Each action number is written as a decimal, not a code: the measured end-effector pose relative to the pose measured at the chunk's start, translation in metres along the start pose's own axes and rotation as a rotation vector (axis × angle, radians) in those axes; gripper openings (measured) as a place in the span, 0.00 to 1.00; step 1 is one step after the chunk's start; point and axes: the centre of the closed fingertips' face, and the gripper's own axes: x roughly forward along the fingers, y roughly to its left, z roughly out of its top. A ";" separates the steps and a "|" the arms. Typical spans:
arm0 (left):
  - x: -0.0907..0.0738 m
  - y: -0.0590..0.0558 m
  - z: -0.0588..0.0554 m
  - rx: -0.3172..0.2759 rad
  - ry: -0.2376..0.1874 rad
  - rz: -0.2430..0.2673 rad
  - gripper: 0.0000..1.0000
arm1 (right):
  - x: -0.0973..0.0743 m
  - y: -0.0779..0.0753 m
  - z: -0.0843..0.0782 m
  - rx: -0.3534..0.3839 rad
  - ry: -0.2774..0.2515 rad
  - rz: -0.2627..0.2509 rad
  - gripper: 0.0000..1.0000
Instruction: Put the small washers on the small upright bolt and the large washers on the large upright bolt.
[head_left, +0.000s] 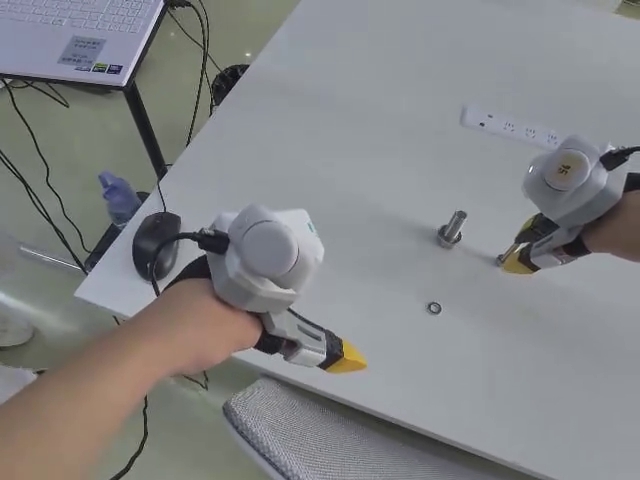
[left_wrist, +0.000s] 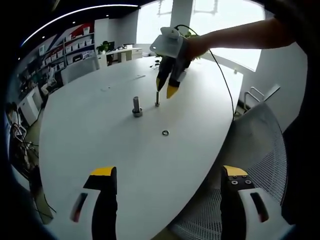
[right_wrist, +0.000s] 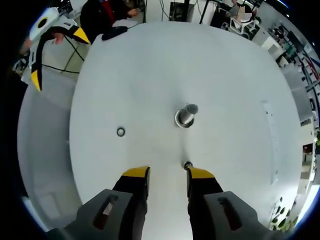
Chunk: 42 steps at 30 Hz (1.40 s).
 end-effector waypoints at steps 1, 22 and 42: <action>0.000 0.000 0.000 0.000 0.000 0.001 0.85 | 0.000 0.003 0.001 0.002 -0.005 0.001 0.31; 0.000 0.000 -0.003 -0.006 -0.008 0.007 0.88 | 0.004 0.063 0.009 -0.049 -0.015 0.066 0.31; 0.001 -0.002 -0.002 -0.014 -0.023 0.007 0.89 | 0.029 0.084 0.021 -0.107 -0.030 0.108 0.34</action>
